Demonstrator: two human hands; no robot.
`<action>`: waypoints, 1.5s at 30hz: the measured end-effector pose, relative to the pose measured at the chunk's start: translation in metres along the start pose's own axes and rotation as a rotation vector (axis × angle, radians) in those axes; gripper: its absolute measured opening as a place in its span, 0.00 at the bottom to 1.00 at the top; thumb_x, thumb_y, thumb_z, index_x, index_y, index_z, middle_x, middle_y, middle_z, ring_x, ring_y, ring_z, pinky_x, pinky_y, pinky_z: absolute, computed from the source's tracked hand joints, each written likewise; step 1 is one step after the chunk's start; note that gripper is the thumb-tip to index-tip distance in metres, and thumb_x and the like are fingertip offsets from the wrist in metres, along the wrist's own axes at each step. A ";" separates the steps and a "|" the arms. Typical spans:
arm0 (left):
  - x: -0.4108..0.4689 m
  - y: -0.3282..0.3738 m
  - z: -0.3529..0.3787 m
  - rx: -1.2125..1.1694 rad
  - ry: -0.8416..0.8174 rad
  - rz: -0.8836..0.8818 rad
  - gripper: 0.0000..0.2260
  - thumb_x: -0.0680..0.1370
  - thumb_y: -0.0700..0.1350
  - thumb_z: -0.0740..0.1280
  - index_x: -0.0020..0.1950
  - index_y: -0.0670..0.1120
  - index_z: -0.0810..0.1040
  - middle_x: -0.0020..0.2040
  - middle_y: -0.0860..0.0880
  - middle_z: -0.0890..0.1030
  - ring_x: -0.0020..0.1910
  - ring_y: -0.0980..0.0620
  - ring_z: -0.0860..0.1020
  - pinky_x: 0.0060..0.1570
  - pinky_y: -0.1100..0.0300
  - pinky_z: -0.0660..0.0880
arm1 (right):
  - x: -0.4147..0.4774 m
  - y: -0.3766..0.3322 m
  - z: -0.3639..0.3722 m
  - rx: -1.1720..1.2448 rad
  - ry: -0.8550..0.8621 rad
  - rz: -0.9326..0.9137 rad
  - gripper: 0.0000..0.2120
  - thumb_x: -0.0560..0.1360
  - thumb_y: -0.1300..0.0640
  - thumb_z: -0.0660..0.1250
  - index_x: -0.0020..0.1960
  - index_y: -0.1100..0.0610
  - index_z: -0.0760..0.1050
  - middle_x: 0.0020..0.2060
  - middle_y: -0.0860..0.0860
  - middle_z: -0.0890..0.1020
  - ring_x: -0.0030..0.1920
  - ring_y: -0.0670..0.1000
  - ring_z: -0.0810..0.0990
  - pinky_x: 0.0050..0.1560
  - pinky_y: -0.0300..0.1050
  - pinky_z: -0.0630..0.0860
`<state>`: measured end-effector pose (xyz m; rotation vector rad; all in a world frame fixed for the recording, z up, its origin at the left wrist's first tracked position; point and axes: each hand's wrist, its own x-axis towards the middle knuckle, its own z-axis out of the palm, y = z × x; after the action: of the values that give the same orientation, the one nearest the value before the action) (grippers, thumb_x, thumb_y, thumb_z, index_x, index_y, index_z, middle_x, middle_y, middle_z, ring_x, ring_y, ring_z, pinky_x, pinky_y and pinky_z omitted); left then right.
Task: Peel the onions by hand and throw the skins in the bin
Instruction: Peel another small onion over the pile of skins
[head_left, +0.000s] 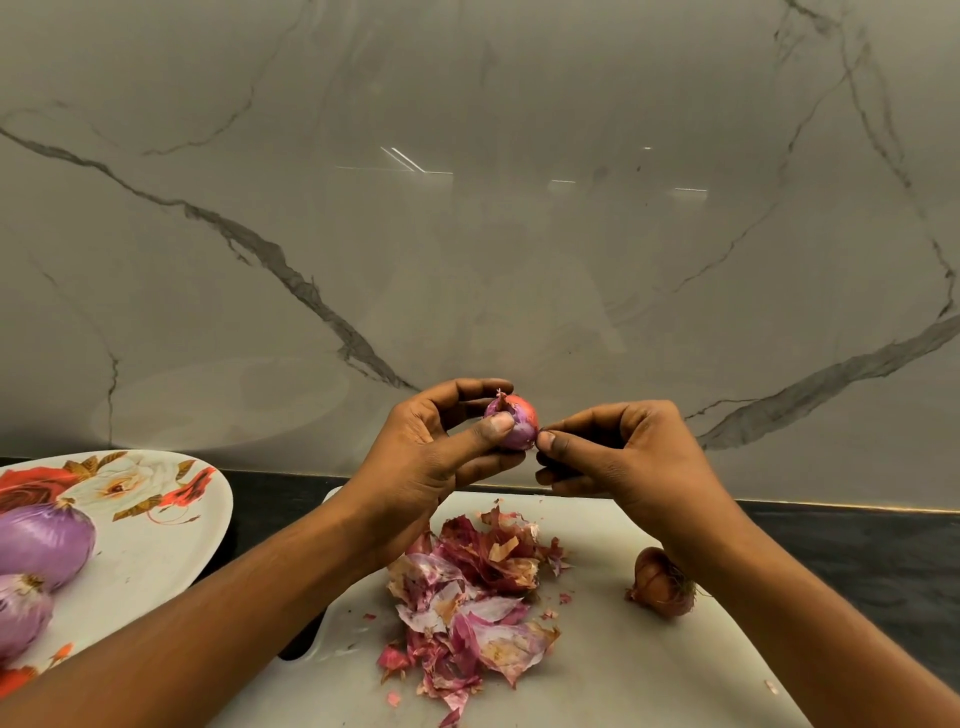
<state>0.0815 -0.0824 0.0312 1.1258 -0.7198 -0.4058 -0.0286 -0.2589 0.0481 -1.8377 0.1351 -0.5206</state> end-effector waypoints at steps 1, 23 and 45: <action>0.001 -0.001 0.000 -0.014 -0.001 -0.007 0.19 0.74 0.40 0.73 0.65 0.43 0.82 0.63 0.41 0.84 0.59 0.41 0.85 0.53 0.54 0.84 | 0.000 0.000 0.000 -0.008 0.004 0.003 0.04 0.76 0.62 0.75 0.50 0.60 0.86 0.40 0.56 0.89 0.41 0.55 0.90 0.42 0.44 0.86; 0.002 -0.006 -0.005 0.061 -0.100 -0.084 0.14 0.84 0.41 0.64 0.67 0.48 0.83 0.65 0.42 0.82 0.56 0.40 0.83 0.56 0.47 0.83 | 0.002 0.002 -0.003 0.017 0.016 -0.014 0.08 0.76 0.57 0.76 0.54 0.58 0.87 0.43 0.54 0.89 0.44 0.53 0.89 0.44 0.45 0.86; -0.002 -0.010 -0.004 0.344 -0.076 0.020 0.12 0.80 0.42 0.72 0.62 0.48 0.85 0.55 0.46 0.88 0.54 0.43 0.86 0.51 0.53 0.84 | 0.003 0.009 -0.003 -0.243 0.045 -0.255 0.06 0.75 0.54 0.78 0.51 0.49 0.89 0.43 0.42 0.89 0.48 0.43 0.87 0.54 0.46 0.84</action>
<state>0.0836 -0.0823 0.0199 1.4308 -0.8897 -0.3157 -0.0260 -0.2658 0.0414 -2.0950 -0.0076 -0.7510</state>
